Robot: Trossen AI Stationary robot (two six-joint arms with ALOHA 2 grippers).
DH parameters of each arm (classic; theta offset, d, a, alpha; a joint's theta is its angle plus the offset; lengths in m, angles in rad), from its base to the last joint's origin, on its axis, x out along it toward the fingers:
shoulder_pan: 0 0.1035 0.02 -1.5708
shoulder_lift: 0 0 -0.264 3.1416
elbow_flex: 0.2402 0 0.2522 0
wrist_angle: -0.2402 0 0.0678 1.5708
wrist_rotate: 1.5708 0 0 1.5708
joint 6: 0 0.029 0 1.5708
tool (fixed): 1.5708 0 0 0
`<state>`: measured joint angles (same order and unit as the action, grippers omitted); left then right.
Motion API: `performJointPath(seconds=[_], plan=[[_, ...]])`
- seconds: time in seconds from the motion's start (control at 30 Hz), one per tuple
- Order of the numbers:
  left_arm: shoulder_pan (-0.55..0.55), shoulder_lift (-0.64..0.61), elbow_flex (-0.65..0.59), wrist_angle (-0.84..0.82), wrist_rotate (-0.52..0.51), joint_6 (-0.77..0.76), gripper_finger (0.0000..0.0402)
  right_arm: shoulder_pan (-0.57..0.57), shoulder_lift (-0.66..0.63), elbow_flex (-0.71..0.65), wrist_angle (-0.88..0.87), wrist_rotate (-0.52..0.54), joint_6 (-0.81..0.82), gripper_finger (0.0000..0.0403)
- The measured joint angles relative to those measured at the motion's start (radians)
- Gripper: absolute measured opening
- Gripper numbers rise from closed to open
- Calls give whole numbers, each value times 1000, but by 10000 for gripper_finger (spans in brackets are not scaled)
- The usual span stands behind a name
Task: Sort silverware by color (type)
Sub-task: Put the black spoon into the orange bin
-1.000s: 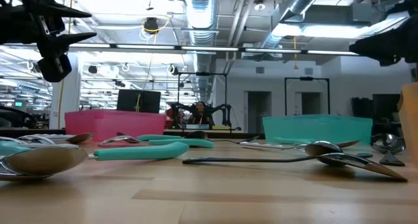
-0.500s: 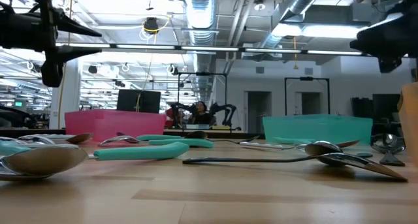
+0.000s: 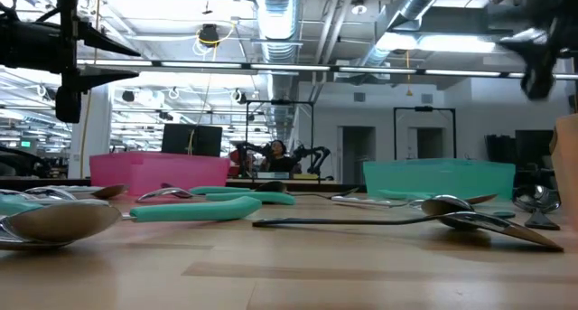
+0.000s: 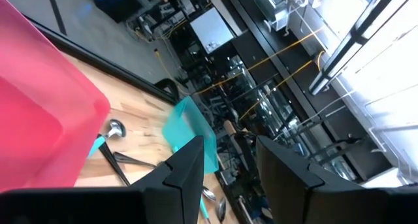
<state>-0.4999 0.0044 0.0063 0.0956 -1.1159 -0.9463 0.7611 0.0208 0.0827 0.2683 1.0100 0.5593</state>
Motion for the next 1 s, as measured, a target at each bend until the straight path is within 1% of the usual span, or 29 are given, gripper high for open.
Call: performJointPath(seconds=[0.07,0.17,0.23,0.3,0.37,0.4,0.43,0.53,0.57,0.63,0.73,0.8,0.83,0.9,0.93,1.0], plan=[[0,0,0,-1,3,0,123,-5,1,74,6,-41,-86,143],[0,0,0,-4,7,0,123,2,34,204,-19,-37,-243,143],[0,0,0,-4,11,0,123,12,72,310,-92,2,-313,143],[0,0,0,-4,32,-2,123,25,120,425,-237,76,-318,143],[0,0,0,-6,59,-2,123,44,179,541,-437,149,-255,143],[0,0,0,-8,70,-3,123,52,210,597,-543,181,-195,143],[0,0,0,-8,79,-3,123,59,239,655,-655,203,-122,143],[0,0,0,-8,88,-5,123,68,329,811,-991,212,147,143],[0,0,0,-8,88,-5,123,66,359,854,-1101,194,246,143],[0,0,0,-10,87,-3,123,51,422,936,-1331,118,441,143],[0,0,0,-21,82,-3,123,6,524,1024,-1658,-56,731,143],[0,0,0,-37,82,-4,123,-28,591,1057,-1828,-191,866,142],[0,0,0,-40,80,-4,123,-43,619,1065,-1843,-265,897,142],[0,0,0,-40,71,-4,123,-83,635,1063,-1807,-387,817,142],[0,0,0,-40,64,-4,123,-100,646,1064,-1783,-433,787,144],[0,0,0,-40,59,-3,123,-134,669,1066,-1780,-501,788,151]])
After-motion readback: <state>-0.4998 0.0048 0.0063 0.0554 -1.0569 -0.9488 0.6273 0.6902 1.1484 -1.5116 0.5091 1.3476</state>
